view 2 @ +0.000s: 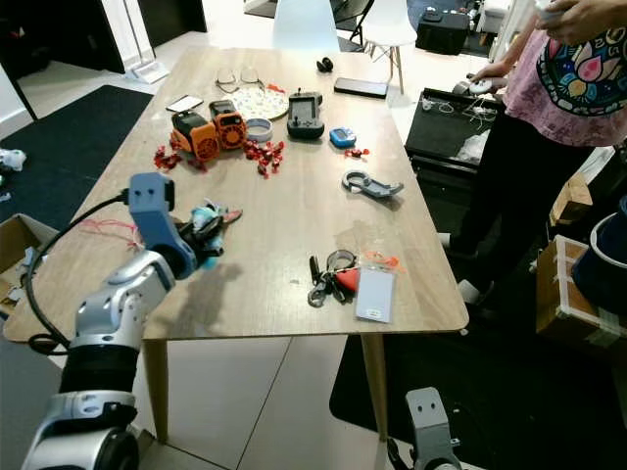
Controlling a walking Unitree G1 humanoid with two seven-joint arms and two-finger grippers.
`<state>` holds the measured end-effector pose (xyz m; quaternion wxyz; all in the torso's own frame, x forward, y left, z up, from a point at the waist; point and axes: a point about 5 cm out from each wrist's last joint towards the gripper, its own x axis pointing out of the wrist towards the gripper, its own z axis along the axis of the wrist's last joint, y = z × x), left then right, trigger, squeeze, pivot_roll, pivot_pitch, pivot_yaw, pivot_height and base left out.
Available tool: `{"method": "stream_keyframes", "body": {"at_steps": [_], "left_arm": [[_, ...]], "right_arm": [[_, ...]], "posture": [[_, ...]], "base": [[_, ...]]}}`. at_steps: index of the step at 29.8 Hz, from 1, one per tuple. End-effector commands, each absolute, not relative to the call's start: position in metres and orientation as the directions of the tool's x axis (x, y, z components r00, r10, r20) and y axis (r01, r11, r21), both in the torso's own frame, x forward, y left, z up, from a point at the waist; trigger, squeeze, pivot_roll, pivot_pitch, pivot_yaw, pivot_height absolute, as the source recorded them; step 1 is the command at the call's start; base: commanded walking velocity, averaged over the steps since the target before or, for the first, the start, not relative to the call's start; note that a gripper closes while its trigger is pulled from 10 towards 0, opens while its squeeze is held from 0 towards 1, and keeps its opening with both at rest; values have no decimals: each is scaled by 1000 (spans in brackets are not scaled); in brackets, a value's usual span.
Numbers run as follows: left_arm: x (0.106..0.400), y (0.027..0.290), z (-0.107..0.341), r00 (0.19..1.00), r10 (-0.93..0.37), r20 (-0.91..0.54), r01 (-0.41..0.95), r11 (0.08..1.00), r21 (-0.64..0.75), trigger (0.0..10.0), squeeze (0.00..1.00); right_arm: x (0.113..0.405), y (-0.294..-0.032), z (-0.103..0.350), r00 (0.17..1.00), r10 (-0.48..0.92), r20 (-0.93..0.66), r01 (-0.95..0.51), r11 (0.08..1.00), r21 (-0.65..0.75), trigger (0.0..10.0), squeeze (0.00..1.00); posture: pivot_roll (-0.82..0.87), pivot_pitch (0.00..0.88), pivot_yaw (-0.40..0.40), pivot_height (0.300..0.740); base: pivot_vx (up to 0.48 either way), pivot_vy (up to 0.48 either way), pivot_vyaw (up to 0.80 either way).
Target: Hang keys on a hook
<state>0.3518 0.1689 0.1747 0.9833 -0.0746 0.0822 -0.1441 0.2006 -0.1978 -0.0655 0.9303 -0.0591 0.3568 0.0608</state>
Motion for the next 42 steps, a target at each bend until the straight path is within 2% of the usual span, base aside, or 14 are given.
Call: {"method": "stream_keyframes", "body": {"at_steps": [1, 2, 3, 5, 6, 9, 10, 11, 12, 29, 30, 32, 34, 42], "left_arm": [[349, 166, 171, 934, -319, -161, 303, 946, -116, 902, 537], [348, 164, 170, 930, -329, -161, 315, 943, -106, 902, 537], [347, 161, 169, 922, -354, -158, 346, 935, -78, 7961, 1000], [346, 159, 169, 915, -372, -156, 367, 928, -60, 7961, 1000], [343, 156, 167, 898, -410, -157, 409, 911, -42, 10000, 1000], [337, 153, 162, 870, -456, -187, 466, 885, 13, 10000, 1000], [335, 153, 158, 863, -462, -204, 481, 875, 51, 10000, 761], [333, 152, 156, 861, -461, -214, 486, 871, 77, 10000, 761], [332, 151, 151, 860, -457, -227, 489, 866, 106, 10000, 0], [315, 141, 123, 828, -470, -305, 550, 785, 286, 10000, 0], [316, 142, 123, 828, -469, -307, 552, 779, 297, 9686, 0], [317, 144, 122, 825, -469, -316, 558, 769, 312, 2667, 0], [317, 144, 122, 819, -473, -323, 566, 759, 322, 0, 0], [319, 146, 122, 834, -453, -315, 545, 762, 350, 0, 0]], "right_arm": [[195, -200, -69, 725, 62, -686, -142, 988, -61, 10000, 0], [195, -200, -69, 725, 62, -686, -142, 988, -61, 10000, 0], [195, -199, -69, 725, 62, -686, -142, 988, -60, 10000, 0], [195, -199, -69, 725, 62, -686, -142, 988, -60, 10000, 0], [194, -199, -69, 725, 62, -686, -142, 988, -60, 10000, 0], [194, -200, -69, 724, 63, -687, -143, 988, -61, 10000, 0], [193, -200, -69, 723, 63, -688, -144, 988, -61, 10000, 0], [193, -200, -70, 722, 63, -689, -145, 988, -61, 10000, 0], [193, -200, -70, 721, 64, -690, -146, 987, -62, 10000, 0], [194, -199, -69, 721, 68, -690, -154, 986, -63, 10000, 0], [194, -199, -69, 721, 68, -690, -154, 986, -63, 10000, 0], [194, -200, -69, 721, 66, -690, -153, 986, -65, 10000, 0], [194, -201, -69, 721, 65, -689, -152, 986, -66, 10000, 0], [194, -201, -69, 722, 63, -689, -149, 987, -66, 10000, 0]], "posture": [[46, 110, -31, 740], [46, 110, -31, 740], [46, 111, -30, 740], [46, 111, -30, 740], [46, 110, -31, 740], [47, 110, -32, 740], [49, 110, -35, 740], [49, 110, -35, 740], [48, 110, -35, 740], [46, 109, -39, 740], [46, 110, -39, 740], [45, 111, -38, 740], [44, 112, -37, 740], [45, 113, -34, 740]], "base": [[0, 0, 0], [0, 0, 0], [0, 0, 0], [0, 0, 0], [0, 0, 0], [0, 0, 0], [0, 0, 0], [0, 0, 0], [0, 0, 0], [0, 0, 0], [0, 0, 0], [0, 0, 0], [0, 0, 0], [0, 0, 0]]}}
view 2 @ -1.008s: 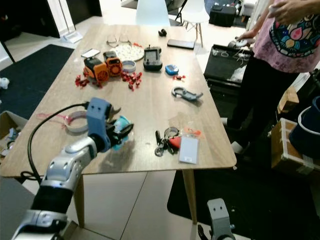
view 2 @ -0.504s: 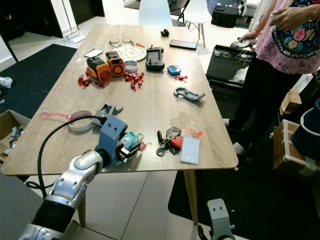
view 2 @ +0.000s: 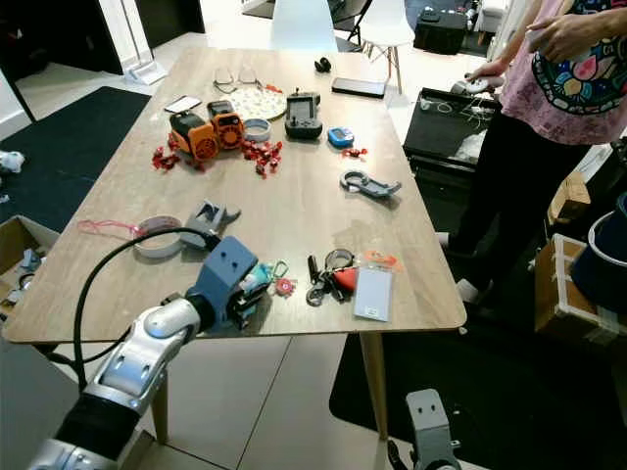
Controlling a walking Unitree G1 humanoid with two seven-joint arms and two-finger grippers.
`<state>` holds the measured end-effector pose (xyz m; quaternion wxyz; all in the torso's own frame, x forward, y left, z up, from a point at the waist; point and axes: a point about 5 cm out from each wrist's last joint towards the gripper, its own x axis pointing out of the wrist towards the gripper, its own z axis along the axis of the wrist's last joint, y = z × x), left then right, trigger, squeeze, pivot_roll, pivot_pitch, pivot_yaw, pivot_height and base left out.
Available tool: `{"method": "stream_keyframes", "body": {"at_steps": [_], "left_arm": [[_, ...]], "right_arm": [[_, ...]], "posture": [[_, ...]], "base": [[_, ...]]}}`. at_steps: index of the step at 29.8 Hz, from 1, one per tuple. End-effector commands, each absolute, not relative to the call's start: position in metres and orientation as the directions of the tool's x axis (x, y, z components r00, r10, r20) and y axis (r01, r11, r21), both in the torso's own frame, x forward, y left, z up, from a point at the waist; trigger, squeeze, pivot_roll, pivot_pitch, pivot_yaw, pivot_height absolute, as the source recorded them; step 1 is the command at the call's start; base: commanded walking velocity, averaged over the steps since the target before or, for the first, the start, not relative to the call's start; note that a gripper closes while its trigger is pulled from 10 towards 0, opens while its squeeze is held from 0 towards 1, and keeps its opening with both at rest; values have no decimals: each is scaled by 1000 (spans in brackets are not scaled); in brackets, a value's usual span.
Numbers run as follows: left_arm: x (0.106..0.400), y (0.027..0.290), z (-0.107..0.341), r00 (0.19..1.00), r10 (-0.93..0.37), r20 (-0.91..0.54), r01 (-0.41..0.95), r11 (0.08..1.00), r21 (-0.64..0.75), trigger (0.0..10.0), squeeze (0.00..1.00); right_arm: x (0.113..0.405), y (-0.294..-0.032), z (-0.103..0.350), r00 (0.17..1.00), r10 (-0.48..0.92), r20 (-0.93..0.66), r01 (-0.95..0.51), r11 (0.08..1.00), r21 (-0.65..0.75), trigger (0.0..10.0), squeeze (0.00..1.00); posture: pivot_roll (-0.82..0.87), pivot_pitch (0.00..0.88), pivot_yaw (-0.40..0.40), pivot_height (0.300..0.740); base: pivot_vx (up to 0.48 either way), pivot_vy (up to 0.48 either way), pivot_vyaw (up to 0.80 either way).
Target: Hang keys on a hook
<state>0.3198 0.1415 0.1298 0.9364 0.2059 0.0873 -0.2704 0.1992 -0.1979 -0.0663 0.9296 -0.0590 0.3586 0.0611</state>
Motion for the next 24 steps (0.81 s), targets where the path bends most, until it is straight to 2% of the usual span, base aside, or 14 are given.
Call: {"method": "stream_keyframes", "body": {"at_steps": [1, 11, 14, 16, 18, 19, 20, 21, 24], "left_arm": [[319, 146, 122, 834, -452, -315, 545, 762, 350, 0, 0], [321, 150, 125, 836, -457, -304, 543, 768, 340, 0, 0], [321, 150, 136, 819, -526, -230, 569, 795, 209, 0, 0], [321, 150, 140, 808, -551, -207, 586, 790, 182, 0, 0], [308, 145, 161, 667, -743, -58, 745, 664, 67, 0, 0], [308, 145, 161, 667, -743, -58, 745, 664, 67, 0, 0], [293, 150, 172, 522, -853, 11, 853, 522, 10, 0, 0], [293, 150, 172, 522, -853, 11, 853, 522, 10, 0, 0], [277, 161, 166, 394, -917, -64, 918, 396, -17, 0, 0]], "right_arm": [[194, -201, -69, 722, 63, -689, -149, 987, -65, 10000, 0], [194, -200, -69, 722, 64, -689, -148, 987, -63, 10000, 0], [195, -199, -69, 723, 64, -688, -148, 987, -63, 10000, 0], [195, -199, -69, 723, 64, -688, -147, 987, -63, 10000, 0], [195, -199, -69, 724, 65, -687, -147, 987, -62, 10000, 0], [195, -199, -69, 724, 65, -687, -147, 987, -62, 10000, 0], [196, -198, -69, 725, 65, -686, -147, 987, -61, 10000, 0], [196, -198, -69, 725, 65, -686, -147, 987, -61, 10000, 0], [196, -198, -68, 726, 66, -685, -146, 987, -60, 10000, 0]], "posture": [[45, 113, -35, 740], [49, 111, -34, 740], [49, 108, -35, 740], [49, 108, -35, 740], [53, 106, -34, 740], [53, 106, -34, 740], [52, 103, -33, 740], [52, 103, -33, 740], [50, 101, -31, 740]], "base": [[0, 0, 0], [0, 0, 0], [0, 0, 0], [0, 0, 0], [0, 0, 0], [0, 0, 0], [0, 0, 0], [0, 0, 0], [0, 0, 0]]}}
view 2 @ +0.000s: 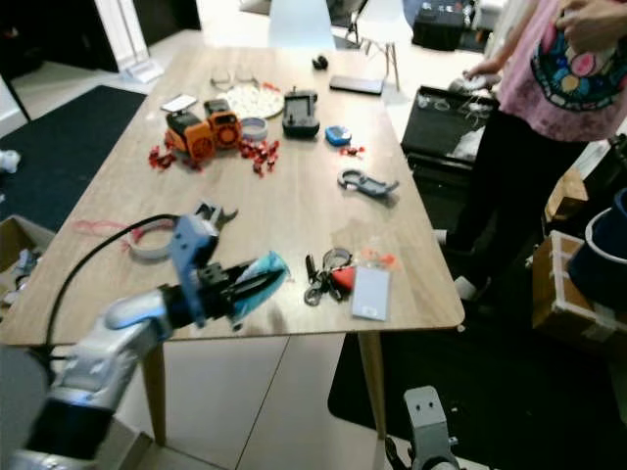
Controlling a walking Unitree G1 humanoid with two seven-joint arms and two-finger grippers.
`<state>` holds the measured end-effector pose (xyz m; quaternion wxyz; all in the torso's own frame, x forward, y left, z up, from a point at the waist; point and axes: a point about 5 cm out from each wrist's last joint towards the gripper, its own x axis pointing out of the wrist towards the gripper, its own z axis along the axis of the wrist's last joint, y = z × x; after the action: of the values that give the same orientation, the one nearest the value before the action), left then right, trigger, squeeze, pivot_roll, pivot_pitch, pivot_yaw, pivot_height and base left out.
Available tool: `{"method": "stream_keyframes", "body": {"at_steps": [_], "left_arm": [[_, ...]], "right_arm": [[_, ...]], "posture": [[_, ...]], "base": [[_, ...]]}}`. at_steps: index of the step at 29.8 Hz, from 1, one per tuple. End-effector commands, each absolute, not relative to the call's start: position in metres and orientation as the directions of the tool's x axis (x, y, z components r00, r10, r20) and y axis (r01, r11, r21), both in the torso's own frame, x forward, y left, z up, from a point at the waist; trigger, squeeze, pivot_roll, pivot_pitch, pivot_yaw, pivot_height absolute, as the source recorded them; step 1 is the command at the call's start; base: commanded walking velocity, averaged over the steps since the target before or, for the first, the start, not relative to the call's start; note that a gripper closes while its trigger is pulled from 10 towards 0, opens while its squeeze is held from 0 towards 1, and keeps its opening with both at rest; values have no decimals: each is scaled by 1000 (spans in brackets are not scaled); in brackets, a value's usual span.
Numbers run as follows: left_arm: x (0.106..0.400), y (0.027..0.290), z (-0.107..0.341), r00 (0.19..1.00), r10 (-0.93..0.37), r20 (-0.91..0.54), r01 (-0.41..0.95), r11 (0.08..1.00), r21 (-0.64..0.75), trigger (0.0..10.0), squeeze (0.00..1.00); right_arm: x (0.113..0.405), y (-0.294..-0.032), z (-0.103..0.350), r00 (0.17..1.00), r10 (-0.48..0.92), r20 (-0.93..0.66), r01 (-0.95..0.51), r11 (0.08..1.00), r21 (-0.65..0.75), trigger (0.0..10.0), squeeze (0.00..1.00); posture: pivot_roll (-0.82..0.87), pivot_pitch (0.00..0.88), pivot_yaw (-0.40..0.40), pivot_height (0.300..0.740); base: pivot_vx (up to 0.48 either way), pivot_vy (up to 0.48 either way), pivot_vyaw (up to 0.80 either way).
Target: Hang keys on a hook
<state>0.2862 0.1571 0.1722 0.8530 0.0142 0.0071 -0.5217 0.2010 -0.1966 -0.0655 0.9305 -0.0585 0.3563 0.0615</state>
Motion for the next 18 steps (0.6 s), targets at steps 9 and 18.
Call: {"method": "stream_keyframes", "body": {"at_steps": [9, 18], "left_arm": [[231, 210, 92, 212, -841, -498, 946, 303, -110, 0, 0], [197, 235, 35, 271, -785, -557, 859, 458, -227, 0, 0]], "right_arm": [[197, -200, -68, 727, 58, -684, -138, 988, -63, 10000, 0], [198, -200, -67, 729, 57, -682, -137, 989, -64, 10000, 0]], "posture": [[45, 89, -30, 740], [47, 78, -33, 740]], "base": [[0, 0, 0], [0, 0, 0]]}}
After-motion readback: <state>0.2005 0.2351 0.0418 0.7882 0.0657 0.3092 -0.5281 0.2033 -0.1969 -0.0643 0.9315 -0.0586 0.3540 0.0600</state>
